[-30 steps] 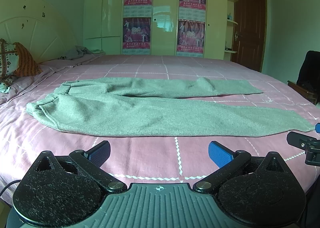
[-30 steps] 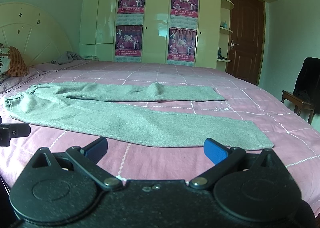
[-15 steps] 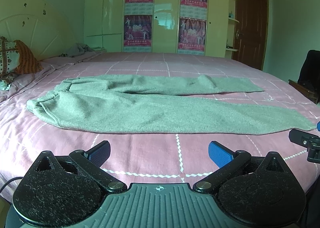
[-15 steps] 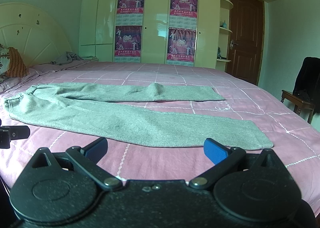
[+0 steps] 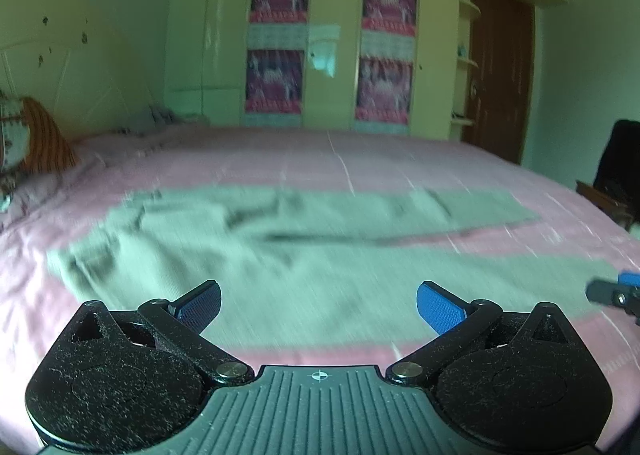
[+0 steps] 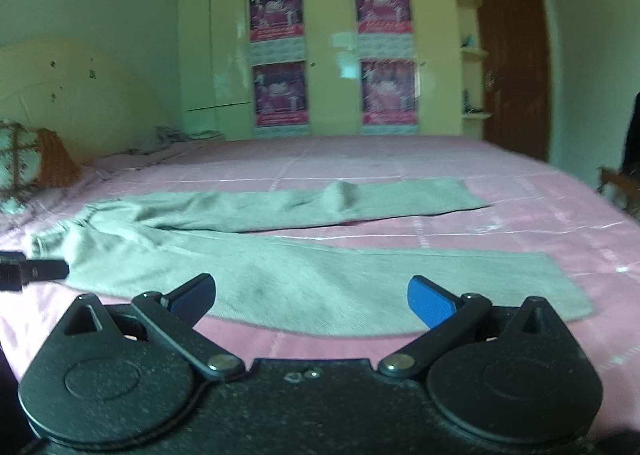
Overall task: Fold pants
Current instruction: 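Reach both grippers to the sweatpants leg ends and close on the fabric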
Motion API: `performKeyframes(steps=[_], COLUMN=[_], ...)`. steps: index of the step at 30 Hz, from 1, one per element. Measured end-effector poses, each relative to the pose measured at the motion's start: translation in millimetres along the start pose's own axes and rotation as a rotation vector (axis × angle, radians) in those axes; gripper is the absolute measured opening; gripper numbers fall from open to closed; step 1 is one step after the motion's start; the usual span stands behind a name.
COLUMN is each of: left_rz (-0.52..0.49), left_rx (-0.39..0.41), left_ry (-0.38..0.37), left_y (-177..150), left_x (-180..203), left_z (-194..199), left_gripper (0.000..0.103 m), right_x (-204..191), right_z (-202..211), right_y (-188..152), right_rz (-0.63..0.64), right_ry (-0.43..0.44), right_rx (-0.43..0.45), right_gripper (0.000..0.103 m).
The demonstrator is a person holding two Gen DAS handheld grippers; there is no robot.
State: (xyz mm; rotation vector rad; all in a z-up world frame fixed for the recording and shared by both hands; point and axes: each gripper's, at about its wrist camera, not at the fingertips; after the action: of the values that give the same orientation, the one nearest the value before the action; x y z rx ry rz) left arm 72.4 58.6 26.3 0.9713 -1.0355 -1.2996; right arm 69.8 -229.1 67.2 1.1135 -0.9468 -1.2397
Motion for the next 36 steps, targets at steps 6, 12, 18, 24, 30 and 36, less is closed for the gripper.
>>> performKeyframes(steps=[6, 12, 18, 24, 30, 36], left_rz=[0.018, -0.087, -0.048, -0.021, -0.030, 0.009], left_rx=[-0.034, -0.076, -0.151, -0.226, -0.306, -0.342], left_ry=[0.020, 0.088, 0.148, 0.140, 0.115, 0.016], left_y=[42.5, 79.5, 94.8, 82.6, 67.0, 62.7], left_x=[-68.5, -148.8, -230.0, -284.5, -312.8, -329.7], left_z=[-69.5, -149.3, -230.2, -305.4, -365.3, -399.6], left_gripper=[0.103, 0.090, 0.077, 0.094, 0.095, 0.095], right_x=[2.8, -5.9, -33.3, -58.2, -81.1, -85.8], right_z=[-64.4, -141.3, -222.1, -314.9, -398.3, -450.0], right_y=[41.9, 88.1, 106.5, 105.9, 94.1, 76.5], right_rz=[-0.009, 0.074, 0.192, 0.208, 0.203, 0.211], right_ry=[0.068, 0.180, 0.277, 0.365, 0.431, 0.417], right_rx=[-0.070, -0.046, -0.042, -0.093, -0.191, -0.246], right_gripper=[0.103, 0.101, 0.100, 0.098, 0.047, 0.078])
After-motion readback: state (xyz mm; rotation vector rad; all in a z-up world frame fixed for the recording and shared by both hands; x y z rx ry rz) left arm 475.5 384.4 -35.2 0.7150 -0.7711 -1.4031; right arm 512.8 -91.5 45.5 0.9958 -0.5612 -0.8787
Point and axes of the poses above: each gripper's, at about its wrist camera, not at the fingertips, and z roughly against the way its jaws point, x to its right, y to its top, and after that the axes turned 8 degrees about x, right-handed
